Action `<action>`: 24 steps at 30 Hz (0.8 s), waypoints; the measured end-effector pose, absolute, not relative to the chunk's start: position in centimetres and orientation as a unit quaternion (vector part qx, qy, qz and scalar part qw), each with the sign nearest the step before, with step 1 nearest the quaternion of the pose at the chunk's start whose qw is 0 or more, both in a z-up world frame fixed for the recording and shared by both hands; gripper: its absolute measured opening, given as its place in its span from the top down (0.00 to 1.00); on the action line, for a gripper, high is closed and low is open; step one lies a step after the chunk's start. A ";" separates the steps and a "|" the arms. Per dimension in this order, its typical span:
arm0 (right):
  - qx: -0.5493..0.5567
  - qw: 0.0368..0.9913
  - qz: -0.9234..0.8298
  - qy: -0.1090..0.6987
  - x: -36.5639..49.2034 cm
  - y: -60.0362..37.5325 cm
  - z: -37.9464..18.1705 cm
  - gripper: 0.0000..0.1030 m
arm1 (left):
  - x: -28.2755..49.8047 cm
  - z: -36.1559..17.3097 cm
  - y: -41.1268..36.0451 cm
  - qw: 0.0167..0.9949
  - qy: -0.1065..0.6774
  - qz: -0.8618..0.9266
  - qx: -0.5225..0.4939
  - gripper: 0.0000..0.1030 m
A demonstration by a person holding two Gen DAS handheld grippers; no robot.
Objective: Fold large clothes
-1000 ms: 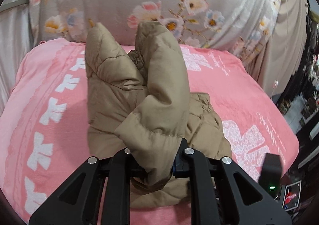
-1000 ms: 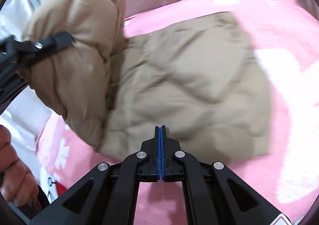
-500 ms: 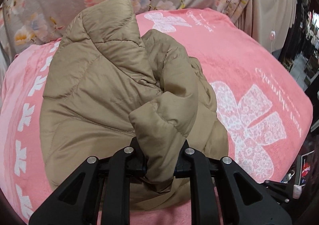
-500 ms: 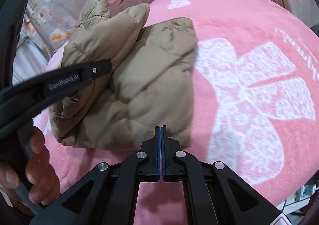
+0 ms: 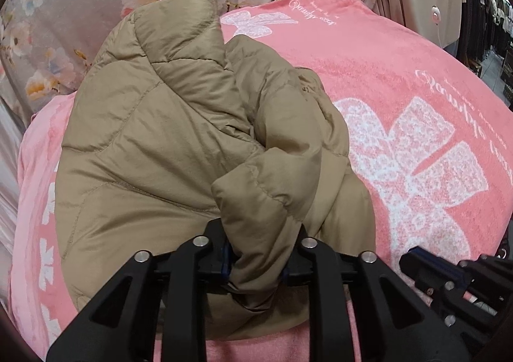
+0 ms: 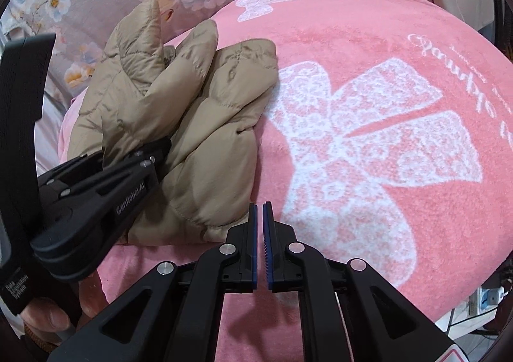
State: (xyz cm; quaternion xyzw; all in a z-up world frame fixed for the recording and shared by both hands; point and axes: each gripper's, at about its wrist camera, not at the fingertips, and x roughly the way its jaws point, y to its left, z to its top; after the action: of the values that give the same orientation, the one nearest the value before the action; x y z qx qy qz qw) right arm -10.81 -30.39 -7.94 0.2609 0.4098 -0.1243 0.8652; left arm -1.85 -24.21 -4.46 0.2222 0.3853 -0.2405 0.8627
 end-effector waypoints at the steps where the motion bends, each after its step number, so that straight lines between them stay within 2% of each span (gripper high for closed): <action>1: 0.259 0.867 -0.127 0.407 -10.9 -30.6 -7.7 0.94 | -2.1 -4.3 -24.3 0.862 0.385 -0.243 0.222 0.70; 3: 0.256 0.870 -0.130 0.401 -11.1 -31.0 -7.2 0.92 | -2.8 -3.8 -24.2 0.860 0.386 -0.252 0.217 0.49; 5: 0.253 0.874 -0.133 0.394 -11.3 -31.3 -6.6 0.89 | -3.7 -2.7 -23.5 0.861 0.384 -0.264 0.203 0.36; 7: 0.249 0.879 -0.135 0.384 -11.6 -31.8 -5.7 0.88 | -4.7 -0.8 -22.2 0.867 0.372 -0.275 0.186 0.28; 9: 0.240 0.887 -0.133 0.371 -11.5 -32.2 -4.5 0.86 | -5.1 1.6 -19.9 0.879 0.355 -0.278 0.157 0.13; 10: 0.232 0.893 -0.131 0.362 -11.6 -32.0 -3.5 0.83 | -4.9 3.3 -18.2 0.888 0.344 -0.275 0.131 0.13; 12: 0.217 0.906 -0.120 0.344 -11.3 -31.3 -1.7 0.59 | -3.7 5.6 -14.9 0.906 0.330 -0.249 0.095 0.12; 13: 0.208 0.914 -0.109 0.331 -10.7 -30.7 -0.6 0.54 | -2.9 6.2 -13.8 0.913 0.326 -0.231 0.085 0.12; 18: 0.166 0.939 -0.044 0.298 -6.4 -27.2 3.3 0.41 | 3.0 7.0 -7.3 0.934 0.337 -0.111 0.043 0.12; 21: 0.164 0.939 -0.033 0.301 -2.6 -26.4 3.2 0.40 | 5.5 6.5 -4.7 0.940 0.336 -0.045 0.036 0.12; 24: 0.207 0.924 -0.029 0.322 1.6 -27.1 1.8 0.40 | 7.0 5.8 -3.5 0.941 0.337 -0.010 0.044 0.12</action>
State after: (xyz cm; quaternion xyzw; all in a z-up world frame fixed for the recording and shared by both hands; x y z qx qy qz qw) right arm 1.58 -27.08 1.81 0.2070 0.3215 -0.0290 0.9236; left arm 7.02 -3.50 5.82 0.0435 0.3365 -0.0095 0.9406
